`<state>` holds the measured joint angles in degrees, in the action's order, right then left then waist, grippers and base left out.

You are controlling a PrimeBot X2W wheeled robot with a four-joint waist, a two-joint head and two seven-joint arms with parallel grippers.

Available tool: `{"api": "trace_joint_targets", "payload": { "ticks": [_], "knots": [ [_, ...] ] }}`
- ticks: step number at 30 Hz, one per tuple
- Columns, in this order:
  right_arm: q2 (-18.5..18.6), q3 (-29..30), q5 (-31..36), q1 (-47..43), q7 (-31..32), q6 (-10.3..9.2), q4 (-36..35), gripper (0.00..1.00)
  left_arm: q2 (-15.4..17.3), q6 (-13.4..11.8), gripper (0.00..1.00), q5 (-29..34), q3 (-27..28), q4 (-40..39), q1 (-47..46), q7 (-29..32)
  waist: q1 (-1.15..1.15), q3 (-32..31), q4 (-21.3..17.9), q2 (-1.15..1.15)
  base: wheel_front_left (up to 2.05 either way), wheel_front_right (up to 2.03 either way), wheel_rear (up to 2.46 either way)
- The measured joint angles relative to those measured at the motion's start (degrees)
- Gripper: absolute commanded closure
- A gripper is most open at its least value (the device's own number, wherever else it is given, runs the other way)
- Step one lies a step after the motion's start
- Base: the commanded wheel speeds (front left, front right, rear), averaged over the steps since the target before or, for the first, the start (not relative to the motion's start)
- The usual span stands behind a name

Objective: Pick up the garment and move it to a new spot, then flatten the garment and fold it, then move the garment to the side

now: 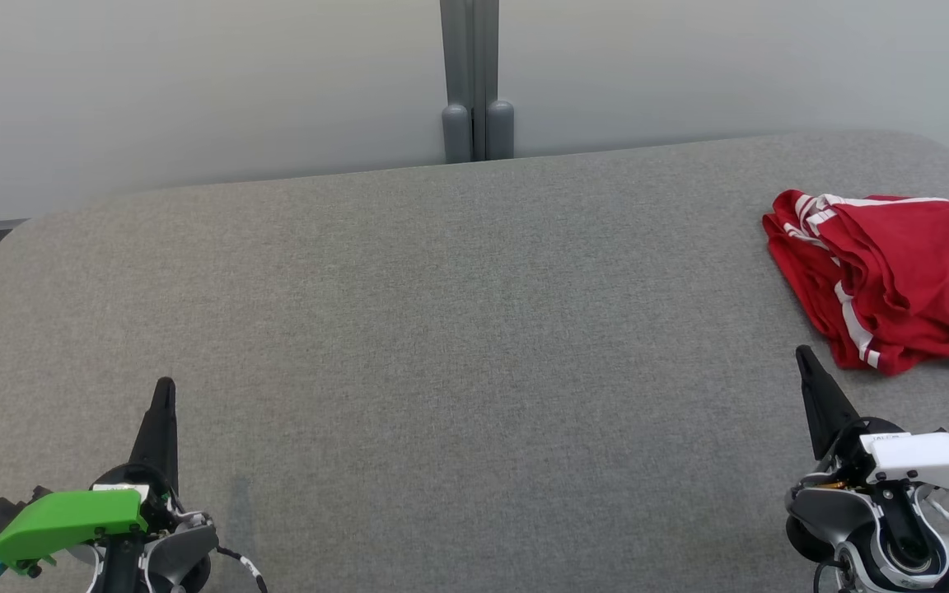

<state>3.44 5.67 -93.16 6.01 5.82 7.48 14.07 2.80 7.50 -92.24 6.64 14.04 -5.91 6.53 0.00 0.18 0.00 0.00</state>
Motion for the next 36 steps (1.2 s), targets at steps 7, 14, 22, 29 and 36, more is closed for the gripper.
{"api": "trace_joint_targets", "payload": {
  "ticks": [7, 14, 22, 29, 36],
  "knots": [
    [-0.1, 0.1, 0.0, 0.0, 0.1, 0.00, 0.0, 1.00, 0.0, 0.0, 1.00, 0.0, 0.0, 0.0, 0.0, 0.0, 0.00, 0.0, 0.0, 0.00, 0.00, 0.00, 0.00],
    [-0.1, 0.2, 0.1, 0.0, 0.1, 0.00, 0.0, 1.00, 0.0, 0.0, 1.00, 0.0, 0.0, 0.0, 0.0, 0.0, 0.00, 0.0, 0.0, 0.00, 0.00, 0.00, 0.00],
    [-0.2, 0.2, 0.1, 0.0, 0.2, 0.00, 0.0, 1.00, 0.0, 0.0, 1.00, 0.0, 0.0, 0.0, 0.0, 0.0, 0.00, 0.0, 0.0, 0.00, 0.00, 0.00, 0.00],
    [-0.2, 0.3, 0.1, 0.0, 0.2, 0.00, 0.0, 1.00, 0.0, 0.0, 1.00, 0.0, 0.0, 0.0, 0.0, 0.0, 0.00, 0.0, 0.0, 0.00, 0.00, 0.00, 0.00],
    [-0.2, 0.3, 0.2, 0.0, 0.2, 0.00, 0.0, 1.00, 0.0, 0.0, 1.00, 0.0, 0.0, 0.0, 0.0, 0.0, 0.00, 0.0, 0.0, 0.00, 0.00, 0.00, 0.00]
  ]
}}
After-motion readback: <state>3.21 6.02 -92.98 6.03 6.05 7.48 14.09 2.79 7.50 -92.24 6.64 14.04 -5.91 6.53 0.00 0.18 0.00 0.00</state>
